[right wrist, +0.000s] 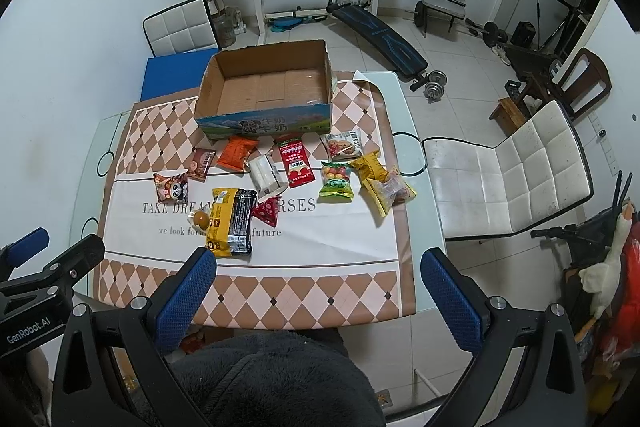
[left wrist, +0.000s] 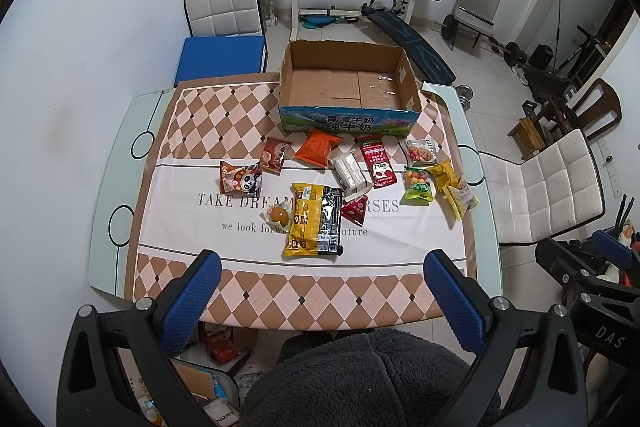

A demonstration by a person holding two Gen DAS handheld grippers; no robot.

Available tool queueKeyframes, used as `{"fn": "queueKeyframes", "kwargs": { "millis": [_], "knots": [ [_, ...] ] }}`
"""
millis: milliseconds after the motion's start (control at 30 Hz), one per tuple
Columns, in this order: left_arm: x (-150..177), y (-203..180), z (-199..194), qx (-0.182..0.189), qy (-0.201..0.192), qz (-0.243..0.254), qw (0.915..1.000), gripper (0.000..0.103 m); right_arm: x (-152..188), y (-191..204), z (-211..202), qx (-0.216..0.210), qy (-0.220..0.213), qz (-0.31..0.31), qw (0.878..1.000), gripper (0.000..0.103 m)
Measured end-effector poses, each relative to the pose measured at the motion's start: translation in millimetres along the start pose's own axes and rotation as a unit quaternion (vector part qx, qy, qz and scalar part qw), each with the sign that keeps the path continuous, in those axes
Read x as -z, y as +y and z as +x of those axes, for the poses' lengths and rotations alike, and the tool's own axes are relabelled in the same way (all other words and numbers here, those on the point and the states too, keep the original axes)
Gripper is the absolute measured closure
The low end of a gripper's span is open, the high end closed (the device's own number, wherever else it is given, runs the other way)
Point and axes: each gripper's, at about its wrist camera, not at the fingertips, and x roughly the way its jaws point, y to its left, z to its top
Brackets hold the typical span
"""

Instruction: Organize snacks

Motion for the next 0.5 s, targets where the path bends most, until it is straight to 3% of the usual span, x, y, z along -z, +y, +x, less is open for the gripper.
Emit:
{"fn": "queueKeyframes", "kwargs": {
  "millis": [500],
  "knots": [
    [-1.1, 0.1, -2.7, 0.001, -0.002, -0.001, 1.0000, 0.000, 6.3, -2.9, -3.9, 0.002, -0.004, 0.000, 1.000, 0.000]
  ]
}}
